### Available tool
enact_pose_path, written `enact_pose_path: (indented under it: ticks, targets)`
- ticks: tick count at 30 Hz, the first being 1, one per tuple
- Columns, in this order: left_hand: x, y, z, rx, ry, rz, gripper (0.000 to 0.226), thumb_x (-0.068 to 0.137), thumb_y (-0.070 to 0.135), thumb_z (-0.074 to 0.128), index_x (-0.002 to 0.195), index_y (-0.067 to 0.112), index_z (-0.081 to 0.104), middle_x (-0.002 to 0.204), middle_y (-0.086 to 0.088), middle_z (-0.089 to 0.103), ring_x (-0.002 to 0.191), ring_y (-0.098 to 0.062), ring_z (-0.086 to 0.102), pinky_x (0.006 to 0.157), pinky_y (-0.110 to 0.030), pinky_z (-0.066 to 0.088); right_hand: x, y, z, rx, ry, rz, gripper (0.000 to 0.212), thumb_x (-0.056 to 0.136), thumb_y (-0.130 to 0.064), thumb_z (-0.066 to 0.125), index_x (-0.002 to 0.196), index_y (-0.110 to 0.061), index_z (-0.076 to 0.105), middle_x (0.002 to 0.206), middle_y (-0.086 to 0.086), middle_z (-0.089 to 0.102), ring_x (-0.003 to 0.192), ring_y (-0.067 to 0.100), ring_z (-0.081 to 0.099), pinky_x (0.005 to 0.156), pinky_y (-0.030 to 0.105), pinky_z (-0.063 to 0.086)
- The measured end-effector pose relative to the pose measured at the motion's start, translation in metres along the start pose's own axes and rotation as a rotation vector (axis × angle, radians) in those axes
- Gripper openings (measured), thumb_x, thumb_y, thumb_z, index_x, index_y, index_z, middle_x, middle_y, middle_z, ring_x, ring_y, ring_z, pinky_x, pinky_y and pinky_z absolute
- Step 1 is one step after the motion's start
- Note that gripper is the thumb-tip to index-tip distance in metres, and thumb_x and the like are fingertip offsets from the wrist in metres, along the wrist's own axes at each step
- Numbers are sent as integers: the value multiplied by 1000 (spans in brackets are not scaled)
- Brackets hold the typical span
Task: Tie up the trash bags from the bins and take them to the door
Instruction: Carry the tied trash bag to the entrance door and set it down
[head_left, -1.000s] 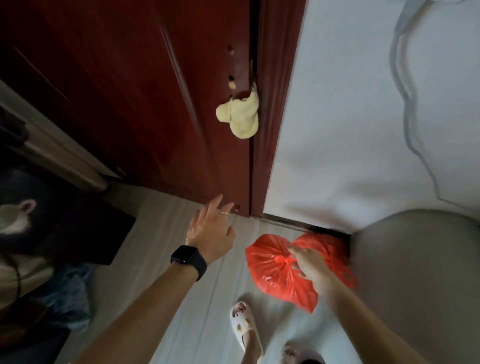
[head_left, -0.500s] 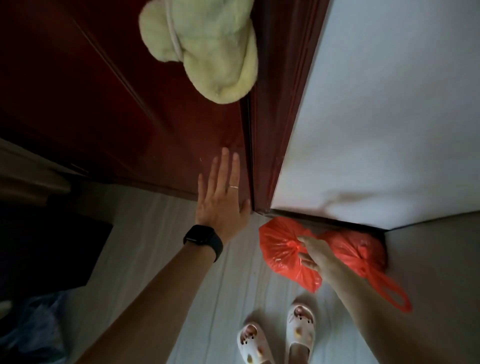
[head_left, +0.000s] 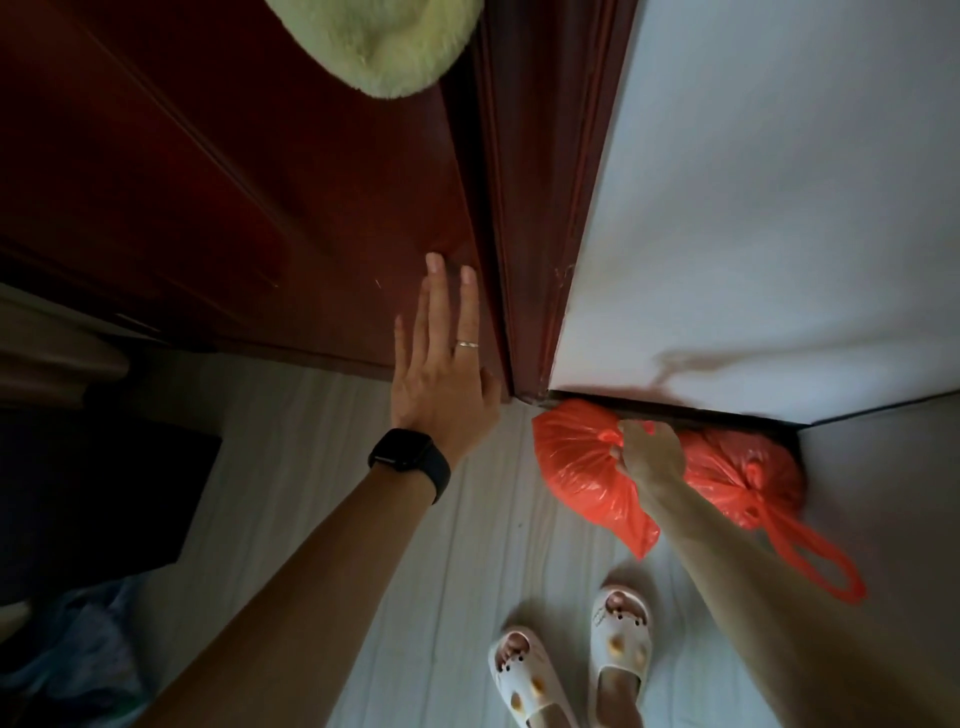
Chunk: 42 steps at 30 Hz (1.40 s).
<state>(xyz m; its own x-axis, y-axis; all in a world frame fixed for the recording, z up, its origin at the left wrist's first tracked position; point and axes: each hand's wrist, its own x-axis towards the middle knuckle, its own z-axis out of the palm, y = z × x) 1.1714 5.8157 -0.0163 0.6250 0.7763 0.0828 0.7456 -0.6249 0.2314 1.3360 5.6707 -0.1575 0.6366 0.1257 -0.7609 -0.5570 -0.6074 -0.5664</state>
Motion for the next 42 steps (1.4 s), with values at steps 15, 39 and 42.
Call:
enact_pose_path:
  ticks: [15, 39, 42]
  targets:
    - [-2, -3, 6, -6, -16, 26, 108, 76, 17, 68, 157, 17, -4, 159, -5, -28, 149, -32, 16, 119, -54, 21, -3, 19, -3, -157, -185, 165, 12, 97, -14, 50, 92, -13, 60, 80, 2, 62, 67, 17, 67, 60, 27, 45]
    - [-123, -12, -314, -193, -566, -343, 54, 96, 39, 38, 150, 32, 34, 155, 1, 39, 139, -23, 41, 116, -42, 32, -447, -193, -87, -757, -367, -1280, 16, 90, -21, 64, 103, -25, 73, 101, -7, 74, 94, 18, 61, 89, 28, 45]
    - [-173, -18, -372, -195, -427, -402, 51, 94, 41, 36, 145, 37, 39, 147, 6, 50, 129, -20, 52, 109, -38, 41, -513, -204, -91, -711, -446, -1447, 15, 91, -21, 65, 102, -25, 74, 102, -12, 73, 94, 3, 53, 87, 14, 35]
